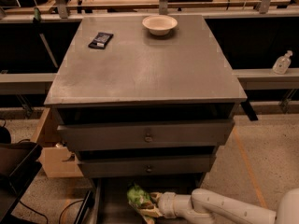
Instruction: Place green rice chip bag into bottom drawer
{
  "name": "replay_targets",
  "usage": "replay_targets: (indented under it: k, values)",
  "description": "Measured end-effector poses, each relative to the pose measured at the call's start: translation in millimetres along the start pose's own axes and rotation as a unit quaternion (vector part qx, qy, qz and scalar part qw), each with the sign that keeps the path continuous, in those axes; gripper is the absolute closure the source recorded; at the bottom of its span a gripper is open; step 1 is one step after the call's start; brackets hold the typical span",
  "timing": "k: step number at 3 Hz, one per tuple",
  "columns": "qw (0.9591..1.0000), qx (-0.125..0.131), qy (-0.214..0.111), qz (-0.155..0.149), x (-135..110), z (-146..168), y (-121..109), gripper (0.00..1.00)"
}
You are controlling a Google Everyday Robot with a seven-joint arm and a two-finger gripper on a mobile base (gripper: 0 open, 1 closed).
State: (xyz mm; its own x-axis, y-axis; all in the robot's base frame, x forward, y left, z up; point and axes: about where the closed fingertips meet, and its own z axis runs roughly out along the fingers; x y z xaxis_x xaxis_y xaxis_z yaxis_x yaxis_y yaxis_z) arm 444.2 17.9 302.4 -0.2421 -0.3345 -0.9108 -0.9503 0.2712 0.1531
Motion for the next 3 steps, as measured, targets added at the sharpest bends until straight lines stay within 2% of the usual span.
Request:
replay_targets:
  k: [1, 2, 3]
  values:
    - [1.0000, -0.001, 0.000, 0.000, -0.3, 1.1, 0.8, 0.07]
    - [1.0000, -0.002, -0.001, 0.000, -0.7, 2.2, 1.6, 0.00]
    - [1.0000, -0.002, -0.001, 0.000, -0.7, 2.2, 1.7, 0.00]
